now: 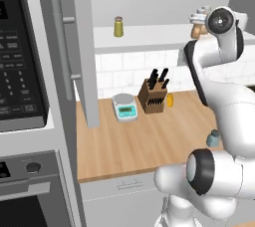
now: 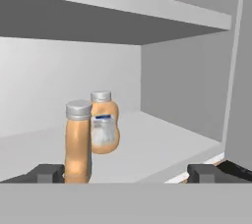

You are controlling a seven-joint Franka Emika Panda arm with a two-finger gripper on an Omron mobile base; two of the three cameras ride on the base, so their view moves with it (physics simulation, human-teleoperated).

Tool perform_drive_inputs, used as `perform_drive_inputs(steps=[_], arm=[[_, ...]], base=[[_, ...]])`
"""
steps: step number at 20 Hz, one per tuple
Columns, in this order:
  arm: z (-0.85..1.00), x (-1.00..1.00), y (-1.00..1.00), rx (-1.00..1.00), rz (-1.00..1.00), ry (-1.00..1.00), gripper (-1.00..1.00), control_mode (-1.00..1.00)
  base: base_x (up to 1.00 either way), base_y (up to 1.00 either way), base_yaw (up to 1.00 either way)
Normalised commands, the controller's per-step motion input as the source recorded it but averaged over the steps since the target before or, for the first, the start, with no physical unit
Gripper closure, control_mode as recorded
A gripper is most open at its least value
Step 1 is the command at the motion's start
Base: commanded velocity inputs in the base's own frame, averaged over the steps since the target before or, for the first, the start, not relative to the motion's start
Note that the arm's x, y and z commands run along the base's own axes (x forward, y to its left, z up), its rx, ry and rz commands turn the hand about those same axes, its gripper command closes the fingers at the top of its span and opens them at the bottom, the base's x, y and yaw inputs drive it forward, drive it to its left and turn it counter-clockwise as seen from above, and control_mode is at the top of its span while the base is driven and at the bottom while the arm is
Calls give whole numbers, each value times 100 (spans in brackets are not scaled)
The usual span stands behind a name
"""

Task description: Put the shaker and condiment bottle from the counter next to their counterparts in the cabinet.

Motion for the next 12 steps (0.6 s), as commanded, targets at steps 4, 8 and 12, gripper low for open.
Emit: perform_drive_inputs(steps=[4,8,12], arm=[[-14,-72,1,-1,-18,-1,-100,-100],[-86,-67,0,-16,-35,0,-100,-100],[-100,-62,0,-19,-31,0,-100,-100]], base=[[0,0,0],[0,0,0],[0,0,0]])
